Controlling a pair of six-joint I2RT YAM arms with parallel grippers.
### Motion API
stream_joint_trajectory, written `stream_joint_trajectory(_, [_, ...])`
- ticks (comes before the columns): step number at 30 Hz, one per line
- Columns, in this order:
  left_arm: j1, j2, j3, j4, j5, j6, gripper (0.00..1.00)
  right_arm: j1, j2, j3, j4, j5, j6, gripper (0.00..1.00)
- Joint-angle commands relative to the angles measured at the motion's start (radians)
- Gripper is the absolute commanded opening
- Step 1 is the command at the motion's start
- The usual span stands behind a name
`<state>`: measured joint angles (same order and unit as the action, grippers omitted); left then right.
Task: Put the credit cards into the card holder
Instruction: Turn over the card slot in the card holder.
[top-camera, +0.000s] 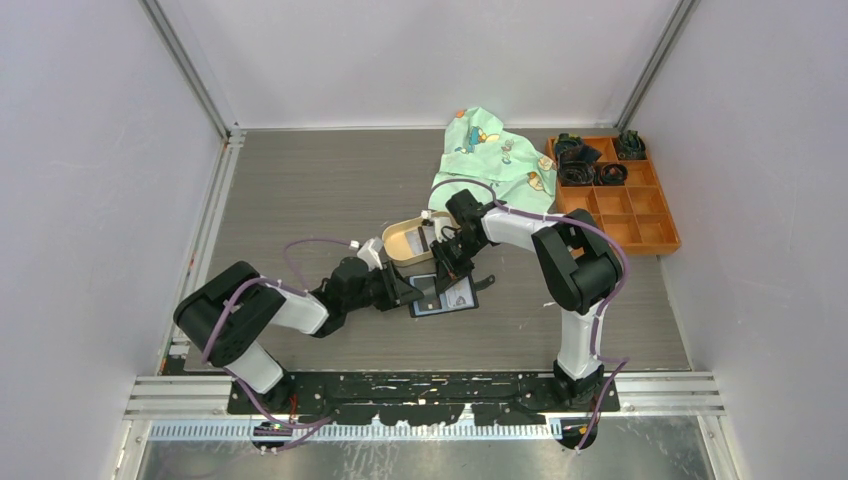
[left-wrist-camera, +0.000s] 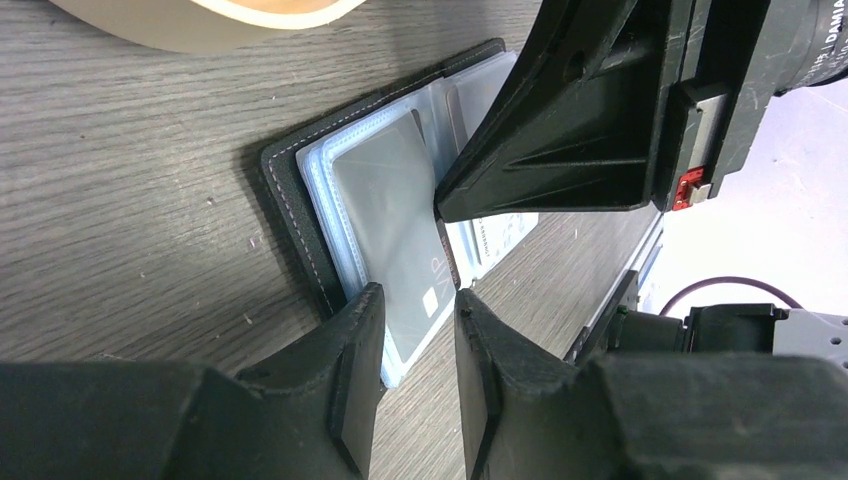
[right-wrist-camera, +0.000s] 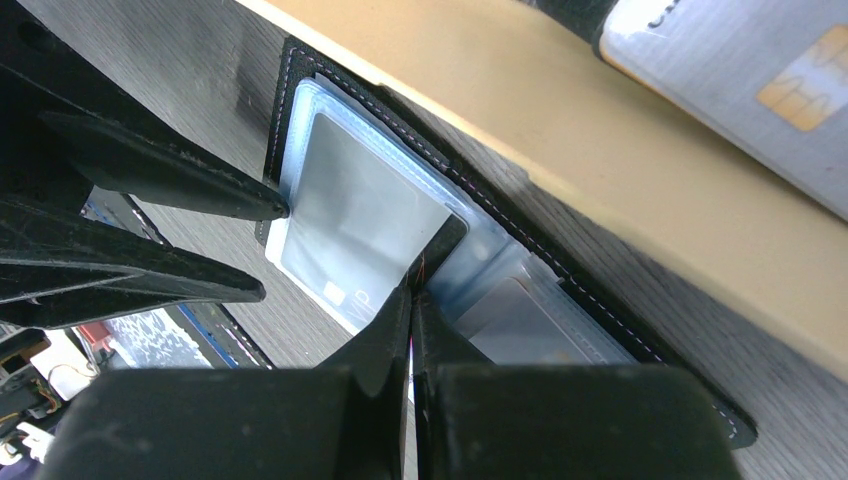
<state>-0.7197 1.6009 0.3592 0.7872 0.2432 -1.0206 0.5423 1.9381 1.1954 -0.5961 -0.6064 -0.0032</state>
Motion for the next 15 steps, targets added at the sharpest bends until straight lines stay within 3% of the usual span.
stream_joint_trajectory(1, [0.003,-0.049,0.027,-0.066,-0.023,0.023,0.34,0.007,0.026,0.009,-0.001,0.068,-0.035,0.06])
stream_joint_trajectory(15, [0.001,0.024,0.046,0.008,0.033,-0.002,0.34,0.008,0.025,0.009,-0.001,0.064,-0.035,0.06])
